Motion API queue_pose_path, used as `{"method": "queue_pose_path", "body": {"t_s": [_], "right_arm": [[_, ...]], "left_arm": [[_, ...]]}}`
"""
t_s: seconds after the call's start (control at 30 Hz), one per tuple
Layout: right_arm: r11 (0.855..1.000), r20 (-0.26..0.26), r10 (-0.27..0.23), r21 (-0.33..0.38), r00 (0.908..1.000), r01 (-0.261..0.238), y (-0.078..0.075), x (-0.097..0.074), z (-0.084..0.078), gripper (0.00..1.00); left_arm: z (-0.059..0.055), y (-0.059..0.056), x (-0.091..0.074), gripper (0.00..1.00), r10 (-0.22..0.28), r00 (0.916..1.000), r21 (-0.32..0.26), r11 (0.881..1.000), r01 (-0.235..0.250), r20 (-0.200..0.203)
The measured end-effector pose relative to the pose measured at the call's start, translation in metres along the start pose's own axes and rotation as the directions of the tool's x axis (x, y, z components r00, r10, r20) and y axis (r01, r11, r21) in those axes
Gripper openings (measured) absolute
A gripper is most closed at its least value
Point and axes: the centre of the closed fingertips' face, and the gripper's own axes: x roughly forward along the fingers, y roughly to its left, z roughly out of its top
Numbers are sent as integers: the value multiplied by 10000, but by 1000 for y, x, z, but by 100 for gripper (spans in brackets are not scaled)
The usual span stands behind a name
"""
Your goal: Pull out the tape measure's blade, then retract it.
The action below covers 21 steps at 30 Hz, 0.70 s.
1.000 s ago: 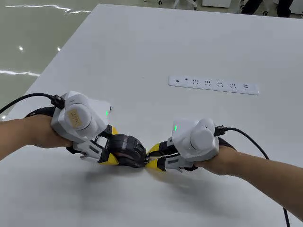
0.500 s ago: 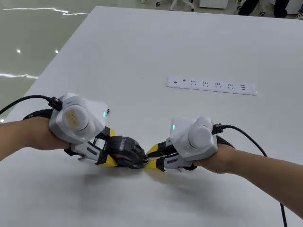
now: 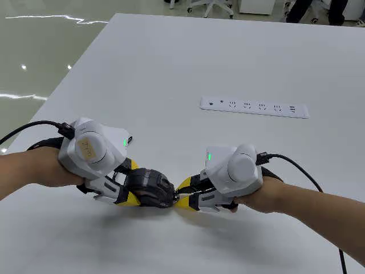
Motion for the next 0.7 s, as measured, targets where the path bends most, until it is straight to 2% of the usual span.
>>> {"method": "queue_pose_path", "body": {"t_s": [0.7], "right_arm": [[10000, 15, 29, -12, 10000, -29, 1, -1, 1, 11]], "left_arm": [[0, -2, -1, 27, -12, 10000, -15, 10000, 12, -61]]}}
